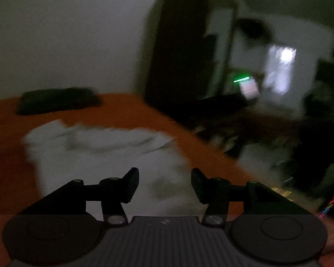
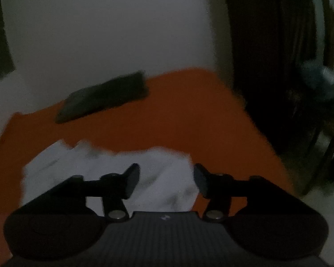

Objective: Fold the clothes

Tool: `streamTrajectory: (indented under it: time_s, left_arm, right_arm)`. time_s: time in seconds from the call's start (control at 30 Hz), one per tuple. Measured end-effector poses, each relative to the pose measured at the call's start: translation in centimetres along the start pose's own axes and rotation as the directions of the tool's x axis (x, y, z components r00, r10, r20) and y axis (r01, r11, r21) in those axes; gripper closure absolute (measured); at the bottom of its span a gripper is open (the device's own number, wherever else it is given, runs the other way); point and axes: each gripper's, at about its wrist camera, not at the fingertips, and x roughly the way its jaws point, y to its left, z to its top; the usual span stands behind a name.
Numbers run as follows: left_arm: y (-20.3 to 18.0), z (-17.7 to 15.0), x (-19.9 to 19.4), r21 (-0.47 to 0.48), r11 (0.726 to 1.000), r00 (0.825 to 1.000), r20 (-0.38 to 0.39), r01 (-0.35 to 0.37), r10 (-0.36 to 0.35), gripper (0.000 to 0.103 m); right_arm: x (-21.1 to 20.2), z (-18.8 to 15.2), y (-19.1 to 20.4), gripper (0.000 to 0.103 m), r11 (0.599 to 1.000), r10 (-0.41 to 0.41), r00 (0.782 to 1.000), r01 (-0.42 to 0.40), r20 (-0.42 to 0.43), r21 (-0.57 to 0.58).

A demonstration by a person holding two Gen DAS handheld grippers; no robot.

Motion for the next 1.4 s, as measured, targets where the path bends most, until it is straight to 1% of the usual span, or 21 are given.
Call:
streamTrajectory:
  time_s: [0.07, 0.1, 0.13, 0.23, 0.3, 0.4, 0.47, 0.57, 0.63, 0.7, 0.77, 0.87, 0.97, 1.03, 1.17, 1.23, 1.27, 1.3, 1.33, 1.37, 1.4]
  left_arm:
    - [2.0, -2.3, -0.7, 0.03, 0.995, 0.994, -0.054, -0.096, 0.098, 0.047]
    - [2.9, -3.8, -0.8, 0.05, 0.99, 0.986, -0.096, -0.133, 0.137, 0.042]
    - [3.8, -5.1, -0.7, 0.056, 0.986, 0.975, -0.15, -0.154, 0.161, 0.036]
    - [4.9, -8.8, -0.7, 0.074, 0.978, 0.934, -0.29, -0.196, 0.209, 0.037]
    - [4.4, -11.0, -0.6, 0.11, 0.973, 0.921, -0.315, -0.204, 0.229, 0.037]
    - [3.8, -13.3, -0.6, 0.116, 0.968, 0.91, -0.331, -0.224, 0.25, 0.037]
    - [4.2, -14.2, -0.2, 0.073, 0.965, 0.906, -0.335, -0.25, 0.26, 0.037]
    - [4.4, -14.4, -0.3, 0.106, 0.944, 0.893, -0.307, -0.312, 0.329, 0.037]
    - [4.6, -15.0, 0.0, 0.107, 0.942, 0.892, -0.302, -0.319, 0.336, 0.037]
    - [4.9, -15.2, 0.2, 0.084, 0.944, 0.894, -0.305, -0.318, 0.328, 0.037]
    - [5.3, -15.4, 0.9, 0.068, 0.946, 0.895, -0.31, -0.317, 0.322, 0.037]
    - [5.8, -15.5, 1.1, 0.021, 0.946, 0.889, -0.334, -0.325, 0.313, 0.037]
    - [6.1, -15.3, 1.3, -0.007, 0.945, 0.892, -0.332, -0.328, 0.307, 0.037]
    - [6.2, -15.3, 1.8, -0.014, 0.943, 0.892, -0.331, -0.332, 0.309, 0.037]
    - [6.3, -15.2, 2.7, -0.035, 0.942, 0.887, -0.35, -0.335, 0.303, 0.032]
    - [6.2, -15.1, 3.1, -0.035, 0.942, 0.887, -0.351, -0.333, 0.301, 0.032]
    - [6.2, -15.0, 3.2, -0.034, 0.943, 0.887, -0.351, -0.332, 0.3, 0.032]
    - [6.1, -15.0, 3.3, -0.034, 0.943, 0.887, -0.352, -0.33, 0.298, 0.032]
    - [6.1, -14.9, 3.4, -0.035, 0.942, 0.887, -0.352, -0.333, 0.3, 0.032]
    - [6.1, -14.9, 3.5, -0.036, 0.942, 0.886, -0.351, -0.335, 0.302, 0.032]
    - [6.2, -14.9, 3.5, -0.042, 0.941, 0.887, -0.35, -0.335, 0.301, 0.032]
  right_arm:
    - [-3.1, -3.5, 0.9, 0.04, 0.999, 0.041, 0.998, -0.04, -0.037, 0.032]
    - [-4.6, -5.2, 1.4, 0.036, 0.997, 0.061, 0.997, -0.058, -0.055, 0.049]
    - [-5.7, -7.3, 2.7, 0.035, 0.996, 0.072, 0.995, -0.069, -0.071, 0.051]
    - [-9.2, -13.5, 7.9, 0.031, 0.996, 0.091, 0.99, -0.09, -0.109, 0.014]
    - [-11.0, -18.3, 12.0, 0.024, 0.991, 0.083, 0.991, -0.093, -0.104, -0.094]
    - [-11.2, -23.5, 16.7, 0.023, 0.984, 0.06, 0.991, -0.079, -0.119, -0.161]
    - [-10.6, -26.3, 18.6, 0.024, 0.975, 0.071, 0.987, -0.1, -0.145, -0.2]
    - [-8.9, -28.8, 22.2, 0.024, 0.933, 0.063, 0.983, -0.12, -0.175, -0.338]
    - [-7.7, -30.1, 24.7, 0.024, 0.867, 0.037, 0.986, -0.114, -0.165, -0.485]
    - [-6.3, -32.2, 27.0, 0.024, 0.772, 0.009, 0.987, -0.107, -0.158, -0.627]
    - [-5.5, -33.9, 28.8, 0.021, 0.684, 0.017, 0.987, -0.13, -0.162, -0.717]
    - [-4.7, -36.1, 30.6, 0.02, 0.532, -0.039, 0.987, -0.112, -0.157, -0.839]
    - [-3.8, -38.1, 30.8, 0.014, 0.385, -0.036, 0.996, -0.059, -0.078, -0.921]
    - [-2.9, -38.7, 30.6, 0.014, 0.323, -0.036, 0.999, 0.011, -0.001, -0.946]
    - [-1.1, -37.9, 30.4, 0.014, 0.321, -0.041, 0.988, 0.152, 0.147, -0.935]
    - [-0.1, -37.6, 30.6, 0.014, 0.32, -0.058, 0.991, 0.135, 0.123, -0.938]
    - [0.3, -37.5, 30.4, 0.018, 0.328, -0.055, 0.993, 0.114, 0.102, -0.938]
    - [0.3, -37.3, 30.3, 0.038, 0.346, -0.037, 0.997, 0.082, 0.074, -0.935]
    - [-0.1, -36.4, 30.1, 0.056, 0.389, -0.015, 1.0, 0.027, 0.023, -0.921]
    - [-0.5, -35.3, 29.9, 0.086, 0.458, -0.003, 1.0, -0.002, -0.004, -0.889]
    - [-0.8, -34.2, 29.6, 0.085, 0.53, 0.007, 1.0, -0.024, -0.025, -0.848]
